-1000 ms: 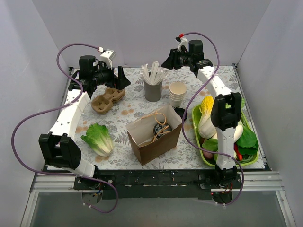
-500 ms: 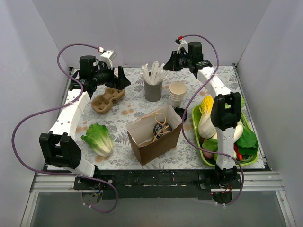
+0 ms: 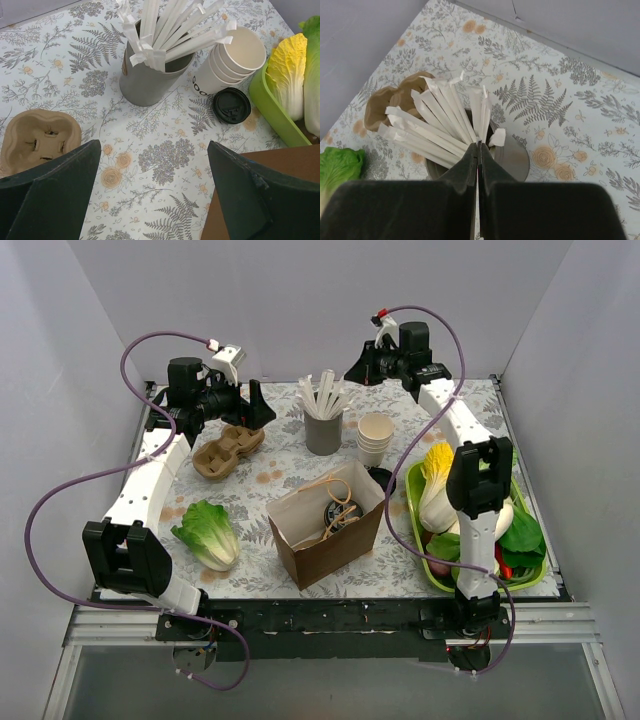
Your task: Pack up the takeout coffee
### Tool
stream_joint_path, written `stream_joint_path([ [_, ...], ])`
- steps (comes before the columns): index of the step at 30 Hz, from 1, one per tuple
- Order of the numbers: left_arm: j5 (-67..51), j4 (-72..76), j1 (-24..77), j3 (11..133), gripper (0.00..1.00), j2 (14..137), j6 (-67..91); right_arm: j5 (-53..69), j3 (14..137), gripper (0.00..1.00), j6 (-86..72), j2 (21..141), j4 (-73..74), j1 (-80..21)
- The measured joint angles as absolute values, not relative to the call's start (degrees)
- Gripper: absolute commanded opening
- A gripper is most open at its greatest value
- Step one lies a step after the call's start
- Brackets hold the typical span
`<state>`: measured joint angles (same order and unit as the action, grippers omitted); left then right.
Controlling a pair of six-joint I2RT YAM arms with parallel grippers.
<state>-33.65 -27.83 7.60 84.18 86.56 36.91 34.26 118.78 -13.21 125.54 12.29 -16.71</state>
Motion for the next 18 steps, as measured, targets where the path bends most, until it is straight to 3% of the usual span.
stream_joint_path([
  [18, -29.43, -28.27, 7.79, 84.16, 0.9, 83.11, 31.99, 39.0, 119.55, 0.01, -11.84, 101.58, 8.32, -16.8],
])
